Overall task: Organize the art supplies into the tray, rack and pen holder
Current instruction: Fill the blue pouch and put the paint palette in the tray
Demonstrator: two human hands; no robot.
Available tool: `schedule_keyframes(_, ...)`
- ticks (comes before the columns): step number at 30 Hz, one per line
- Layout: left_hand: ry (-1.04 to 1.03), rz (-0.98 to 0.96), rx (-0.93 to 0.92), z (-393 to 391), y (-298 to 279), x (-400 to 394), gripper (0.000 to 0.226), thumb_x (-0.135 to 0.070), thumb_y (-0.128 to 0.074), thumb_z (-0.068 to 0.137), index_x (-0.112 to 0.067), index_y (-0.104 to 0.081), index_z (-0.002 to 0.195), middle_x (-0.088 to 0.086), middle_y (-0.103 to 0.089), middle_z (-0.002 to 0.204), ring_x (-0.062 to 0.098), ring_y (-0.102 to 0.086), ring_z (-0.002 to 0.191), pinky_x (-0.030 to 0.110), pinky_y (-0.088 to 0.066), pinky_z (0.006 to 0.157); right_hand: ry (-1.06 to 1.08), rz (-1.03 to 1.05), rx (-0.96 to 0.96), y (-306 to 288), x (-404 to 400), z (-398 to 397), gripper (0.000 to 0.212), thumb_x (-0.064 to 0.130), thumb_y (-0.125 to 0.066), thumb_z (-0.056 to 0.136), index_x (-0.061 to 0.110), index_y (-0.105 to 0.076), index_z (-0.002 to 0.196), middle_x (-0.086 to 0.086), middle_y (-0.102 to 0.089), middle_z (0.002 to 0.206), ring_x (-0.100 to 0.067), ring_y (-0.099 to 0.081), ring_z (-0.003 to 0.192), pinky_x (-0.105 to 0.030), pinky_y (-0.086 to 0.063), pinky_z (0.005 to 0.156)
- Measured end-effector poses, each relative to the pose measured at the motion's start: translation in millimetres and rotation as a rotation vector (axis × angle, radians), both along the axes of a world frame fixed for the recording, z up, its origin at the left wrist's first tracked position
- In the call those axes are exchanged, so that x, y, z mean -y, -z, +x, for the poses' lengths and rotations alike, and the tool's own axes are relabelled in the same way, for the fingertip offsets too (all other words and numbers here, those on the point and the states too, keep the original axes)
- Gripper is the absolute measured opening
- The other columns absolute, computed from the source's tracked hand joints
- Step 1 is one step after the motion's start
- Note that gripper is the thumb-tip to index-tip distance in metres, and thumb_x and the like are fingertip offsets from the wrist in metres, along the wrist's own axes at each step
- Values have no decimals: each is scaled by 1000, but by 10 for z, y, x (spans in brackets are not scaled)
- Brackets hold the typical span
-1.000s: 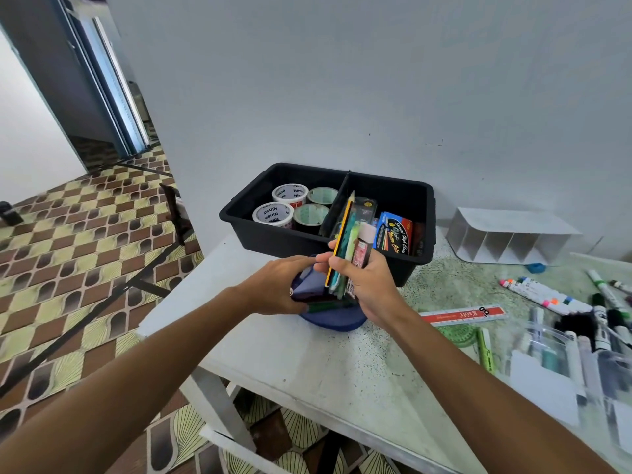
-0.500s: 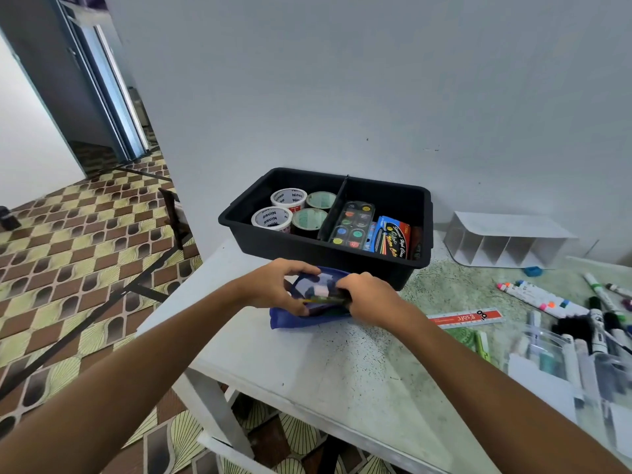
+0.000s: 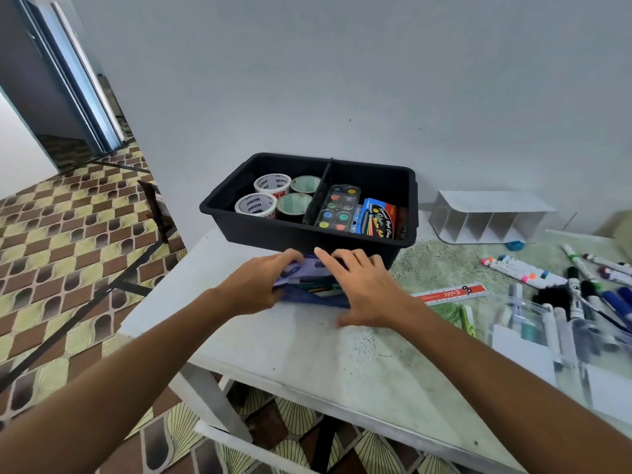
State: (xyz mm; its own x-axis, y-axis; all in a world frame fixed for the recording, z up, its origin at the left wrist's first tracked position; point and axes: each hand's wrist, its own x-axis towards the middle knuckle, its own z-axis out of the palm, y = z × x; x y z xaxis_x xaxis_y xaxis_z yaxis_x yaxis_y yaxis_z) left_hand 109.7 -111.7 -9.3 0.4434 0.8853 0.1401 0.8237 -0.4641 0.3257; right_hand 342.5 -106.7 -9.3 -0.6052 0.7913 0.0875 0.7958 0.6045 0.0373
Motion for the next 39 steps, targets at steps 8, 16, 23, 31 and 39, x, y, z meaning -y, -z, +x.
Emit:
schedule_keyframes(8,166,337,-179,-69,358,145,41,0,-76,72,-6,-67,112,13,-68,113,32,-68,96,41,-57,78,54,101,-146,281,71,51,23,8,-70,77,10,-65,100,-10,-62,91,-29,-59,84,-35,-45,67)
schedule_keyframes(16,100,348,-86,277,428,175,19,-27,-68,77,-12,-70,90,5,-61,98,24,-53,91,38,-50,71,60,-187,-355,234,116,357,22,24,-53,90,19,-68,106,0,-63,98,-17,-56,92,-30,-42,75)
schedule_keyframes(23,300,262,80,1341,327,96,19,-21,-68,78,-15,-70,96,-1,-64,93,16,-59,84,29,-51,66,331,-107,-400,38,26,1117,25,12,-53,94,16,-68,113,-1,-66,107,-10,-51,85,-22,-34,72)
schedule_keyframes(31,184,51,56,2097,462,-214,62,-42,-76,73,-16,-52,124,2,-58,120,19,-49,109,37,-44,93,397,-316,-90,56,-293,1723,32,21,-65,88,25,-67,119,-3,-58,115,-23,-47,113,-33,-40,86)
schedule_keyframes(39,-44,-253,258,2190,461,-267,80,-41,-87,62,-31,-36,123,-3,-56,122,15,-52,110,34,-46,96,308,-339,-133,50,-590,1866,17,11,-71,79,19,-57,79,0,-56,94,-15,-52,89,-23,-42,68)
